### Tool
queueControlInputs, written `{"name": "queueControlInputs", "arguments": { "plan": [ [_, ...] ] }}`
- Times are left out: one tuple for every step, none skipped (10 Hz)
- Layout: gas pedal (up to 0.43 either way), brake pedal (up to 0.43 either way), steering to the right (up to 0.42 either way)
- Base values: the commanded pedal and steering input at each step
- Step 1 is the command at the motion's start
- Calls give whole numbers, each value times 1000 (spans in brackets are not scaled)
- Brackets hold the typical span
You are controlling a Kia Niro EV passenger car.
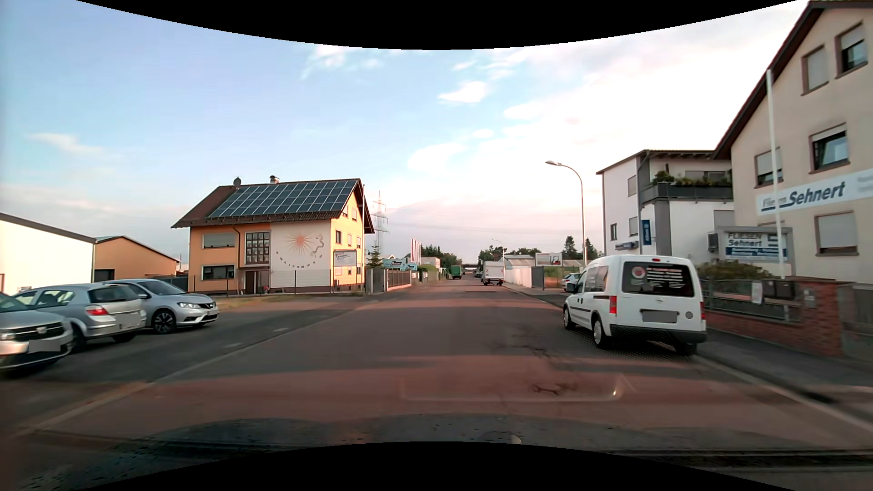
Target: Follow the waypoints while adhering to traffic rules and regulations
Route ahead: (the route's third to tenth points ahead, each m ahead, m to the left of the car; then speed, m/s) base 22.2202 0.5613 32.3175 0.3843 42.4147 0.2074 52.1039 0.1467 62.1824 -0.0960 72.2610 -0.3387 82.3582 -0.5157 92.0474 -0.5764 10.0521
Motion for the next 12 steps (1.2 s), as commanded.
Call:
{"name": "queueControlInputs", "arguments": {
  "plan": [
    [28, 0, -5],
    [28, 0, -5],
    [28, 0, -5],
    [28, 0, -5],
    [28, 0, -5],
    [28, 0, -5],
    [28, 0, -5],
    [28, 0, -5],
    [20, 0, -4],
    [20, 0, -3],
    [20, 0, 0],
    [20, 0, 1]
  ]
}}
